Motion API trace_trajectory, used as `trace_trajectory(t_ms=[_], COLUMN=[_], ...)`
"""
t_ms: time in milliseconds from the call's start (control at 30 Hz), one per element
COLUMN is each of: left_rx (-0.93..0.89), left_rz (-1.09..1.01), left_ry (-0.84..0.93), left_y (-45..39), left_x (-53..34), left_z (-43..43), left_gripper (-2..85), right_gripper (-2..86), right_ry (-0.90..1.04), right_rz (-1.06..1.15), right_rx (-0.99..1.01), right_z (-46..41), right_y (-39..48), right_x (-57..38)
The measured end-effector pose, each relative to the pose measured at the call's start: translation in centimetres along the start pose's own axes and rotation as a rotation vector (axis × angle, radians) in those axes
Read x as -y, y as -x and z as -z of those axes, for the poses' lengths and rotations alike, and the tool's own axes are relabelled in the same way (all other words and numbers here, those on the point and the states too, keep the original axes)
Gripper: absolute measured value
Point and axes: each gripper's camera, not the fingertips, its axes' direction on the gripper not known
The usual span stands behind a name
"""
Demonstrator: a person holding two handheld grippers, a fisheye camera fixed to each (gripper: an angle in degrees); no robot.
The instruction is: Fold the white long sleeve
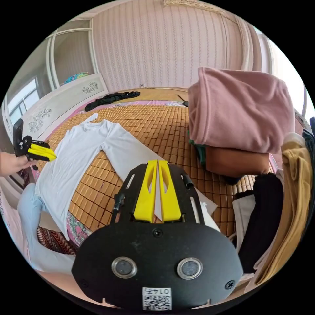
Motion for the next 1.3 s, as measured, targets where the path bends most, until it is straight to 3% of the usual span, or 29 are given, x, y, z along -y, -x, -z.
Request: trace_trajectory(t_ms=[133,300,467,700,800,867,1000,1100,1167,1300], left_rx=[0.253,0.398,0.304,0.213,0.220,0.222,0.261,0.274,0.310,0.421], left_rz=[0.391,0.600,0.700,0.665,0.718,0.720,0.794,0.877,0.906,1.046], left_ry=[0.085,0.035,-0.148,-0.293,-0.382,-0.423,-0.494,-0.569,-0.561,-0.502], left_y=[12.2,20.8,27.6,27.2,26.7,26.9,30.4,31.9,32.2,32.9], left_x=[-13.4,-20.5,-20.2,-20.6,-22.9,-24.2,-26.6,-28.6,-29.5,-32.4], left_z=[10.7,17.7,20.8,25.4,29.0,31.4,37.7,41.6,43.7,48.7], left_gripper=[-1.0,-0.9,0.2,4.6,4.6,4.4,4.3,4.3,4.6,6.4], right_gripper=[-0.1,1.9,5.4,10.9,13.2,9.8,3.6,2.7,2.9,5.4], right_ry=[0.078,0.191,0.323,0.462,0.501,0.508,0.478,0.408,0.412,0.436], right_rz=[0.172,0.313,0.371,0.269,0.236,0.289,0.355,0.496,0.746,1.048], right_rx=[0.146,0.389,0.582,0.455,0.247,0.119,0.137,0.455,0.795,1.018], right_z=[-6.2,-17.0,-31.0,-50.9,-59.1,-63.3,-65.1,-62.7,-59.2,-55.1], right_y=[8.1,20.1,32.9,42.9,44.4,44.6,44.4,46.5,50.6,55.5], right_x=[1.1,5.4,13.4,19.4,18.0,15.6,12.9,10.8,7.7,1.7])
